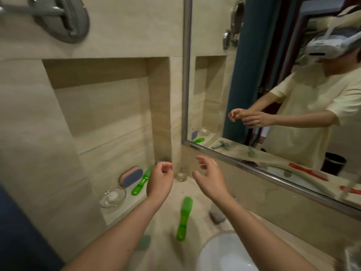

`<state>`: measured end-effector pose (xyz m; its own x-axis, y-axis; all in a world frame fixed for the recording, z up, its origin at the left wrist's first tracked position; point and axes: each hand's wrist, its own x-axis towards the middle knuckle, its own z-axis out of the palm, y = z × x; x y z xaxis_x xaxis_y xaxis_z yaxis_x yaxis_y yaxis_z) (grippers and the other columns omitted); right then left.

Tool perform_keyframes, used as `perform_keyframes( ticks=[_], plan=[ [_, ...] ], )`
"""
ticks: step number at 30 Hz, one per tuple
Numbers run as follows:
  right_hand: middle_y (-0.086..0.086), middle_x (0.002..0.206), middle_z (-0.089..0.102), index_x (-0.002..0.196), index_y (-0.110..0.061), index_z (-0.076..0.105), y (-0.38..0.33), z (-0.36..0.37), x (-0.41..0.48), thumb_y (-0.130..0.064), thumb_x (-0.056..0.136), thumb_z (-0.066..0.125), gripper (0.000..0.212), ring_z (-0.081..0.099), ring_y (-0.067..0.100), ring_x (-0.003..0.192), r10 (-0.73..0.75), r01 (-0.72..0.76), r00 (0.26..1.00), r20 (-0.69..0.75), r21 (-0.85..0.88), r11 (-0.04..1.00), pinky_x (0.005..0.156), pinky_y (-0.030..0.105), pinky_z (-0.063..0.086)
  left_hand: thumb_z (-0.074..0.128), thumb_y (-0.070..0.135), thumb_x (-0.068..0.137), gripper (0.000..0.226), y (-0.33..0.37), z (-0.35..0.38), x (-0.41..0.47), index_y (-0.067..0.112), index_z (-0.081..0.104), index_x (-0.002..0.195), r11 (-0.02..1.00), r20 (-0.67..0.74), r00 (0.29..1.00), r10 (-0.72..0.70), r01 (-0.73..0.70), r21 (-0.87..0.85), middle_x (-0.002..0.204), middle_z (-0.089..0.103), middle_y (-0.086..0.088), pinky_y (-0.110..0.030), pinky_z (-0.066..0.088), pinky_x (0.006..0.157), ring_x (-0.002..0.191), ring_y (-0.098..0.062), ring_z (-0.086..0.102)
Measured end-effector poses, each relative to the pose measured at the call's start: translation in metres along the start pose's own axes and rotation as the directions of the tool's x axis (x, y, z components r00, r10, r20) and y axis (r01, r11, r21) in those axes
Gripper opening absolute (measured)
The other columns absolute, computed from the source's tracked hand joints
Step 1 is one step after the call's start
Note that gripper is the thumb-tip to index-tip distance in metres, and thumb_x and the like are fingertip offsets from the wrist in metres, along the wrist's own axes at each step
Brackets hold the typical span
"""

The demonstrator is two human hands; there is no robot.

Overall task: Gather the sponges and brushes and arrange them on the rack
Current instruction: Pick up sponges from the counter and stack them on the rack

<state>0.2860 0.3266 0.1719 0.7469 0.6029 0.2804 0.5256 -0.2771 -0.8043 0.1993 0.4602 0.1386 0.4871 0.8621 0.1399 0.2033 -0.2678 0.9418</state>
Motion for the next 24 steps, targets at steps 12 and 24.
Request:
perform_keyframes(
  ticks=[12,24],
  plan=[
    [-0.001,0.13,0.055,0.135,-0.023,0.052,0.027,0.13,0.073,-0.025,0.08,0.066,0.056,0.052,0.016,0.12,0.082,-0.074,0.987,0.138,-0.061,0.995,0.101,0.033,0.044,0.063,0.027,0.084,0.015,-0.092,-0.058,0.098,0.031,0.062,0.098,0.952,-0.057,0.993,-0.107,0.119,0.281,0.103,0.063,0.008,-0.038,0.052,0.086,0.097,-0.015,0.061],
    [0.0,0.129,0.057,0.137,-0.025,0.049,0.073,0.193,0.122,-0.025,0.081,0.061,0.057,0.044,0.025,0.118,0.162,-0.121,0.975,0.154,-0.248,0.961,0.094,0.033,0.04,0.059,0.016,0.084,0.053,-0.147,-0.048,0.149,0.023,0.044,0.134,0.677,-0.053,0.997,-0.049,0.072,0.733,0.138,0.044,-0.003,-0.036,0.033,0.103,0.127,-0.026,0.037]
  ],
)
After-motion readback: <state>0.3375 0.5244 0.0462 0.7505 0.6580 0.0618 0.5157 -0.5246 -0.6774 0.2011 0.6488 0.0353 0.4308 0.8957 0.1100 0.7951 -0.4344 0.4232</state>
